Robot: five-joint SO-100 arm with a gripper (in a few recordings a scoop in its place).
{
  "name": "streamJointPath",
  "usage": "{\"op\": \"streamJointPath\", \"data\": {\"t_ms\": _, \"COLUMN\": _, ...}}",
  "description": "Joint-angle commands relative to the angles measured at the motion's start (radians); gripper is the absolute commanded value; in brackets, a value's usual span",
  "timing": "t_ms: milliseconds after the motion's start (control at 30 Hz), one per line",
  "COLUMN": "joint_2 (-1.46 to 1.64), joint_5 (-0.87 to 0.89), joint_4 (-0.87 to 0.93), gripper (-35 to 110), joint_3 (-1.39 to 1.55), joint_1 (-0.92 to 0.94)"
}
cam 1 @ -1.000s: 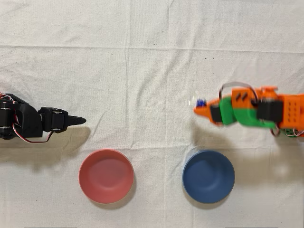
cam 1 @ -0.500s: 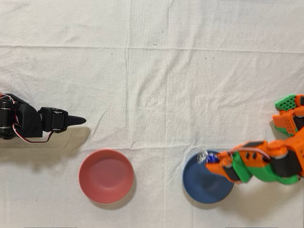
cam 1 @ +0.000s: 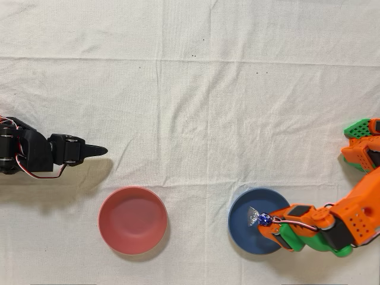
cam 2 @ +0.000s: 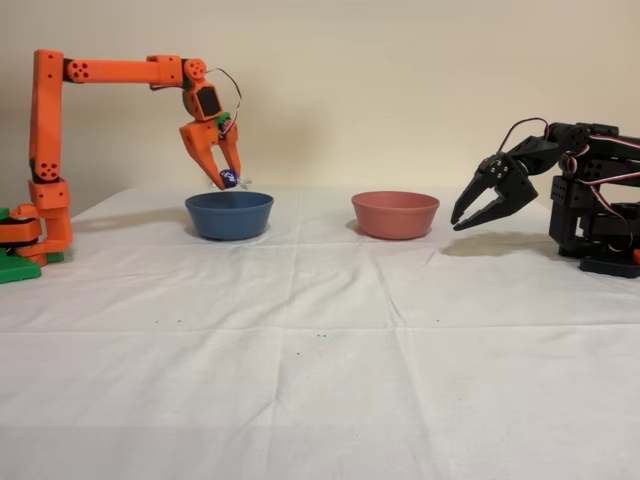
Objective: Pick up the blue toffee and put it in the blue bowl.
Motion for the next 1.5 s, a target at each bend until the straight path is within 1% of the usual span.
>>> {"op": "streamJointPath", "data": {"t_ms": 0, "joint_2": 0.025, "joint_5": 0.006, "joint_4": -0.012, "gripper": 16, "joint_3": -0.046, "joint_1": -0.028}}
{"op": "streamJointPath", "data": {"t_ms": 300, "joint_2": 0.043, "joint_5": 0.02, "joint_4": -0.006, "gripper": 34, "joint_3": -0.005, "joint_1": -0.035}}
{"op": "streamJointPath", "data": {"t_ms": 600, "joint_2": 0.14, "joint_5": -0.023, "joint_4": 0.02, "gripper": 37, "joint_3": 0.063, "joint_1": 0.006}}
{"op": "streamJointPath", "data": {"t_ms": 800, "joint_2": 0.227, "joint_5": -0.061, "joint_4": 0.037, "gripper": 33, "joint_3": 0.133, "joint_1": 0.055}}
{"op": "streamJointPath", "data": {"t_ms": 967, "joint_2": 0.357, "joint_5": -0.098, "joint_4": 0.063, "gripper": 18, "joint_3": 0.206, "joint_1": 0.143}}
{"op": "streamJointPath", "data": {"t_ms": 1233, "joint_2": 0.62, "joint_5": -0.178, "joint_4": 0.097, "gripper": 9, "joint_3": 0.397, "joint_1": 0.344}}
{"op": "streamJointPath", "data": {"t_ms": 1367, "joint_2": 0.769, "joint_5": -0.137, "joint_4": 0.075, "gripper": 0, "joint_3": 0.502, "joint_1": 0.457}}
{"op": "streamJointPath", "data": {"t_ms": 1467, "joint_2": 0.873, "joint_5": -0.137, "joint_4": 0.032, "gripper": 0, "joint_3": 0.592, "joint_1": 0.534}}
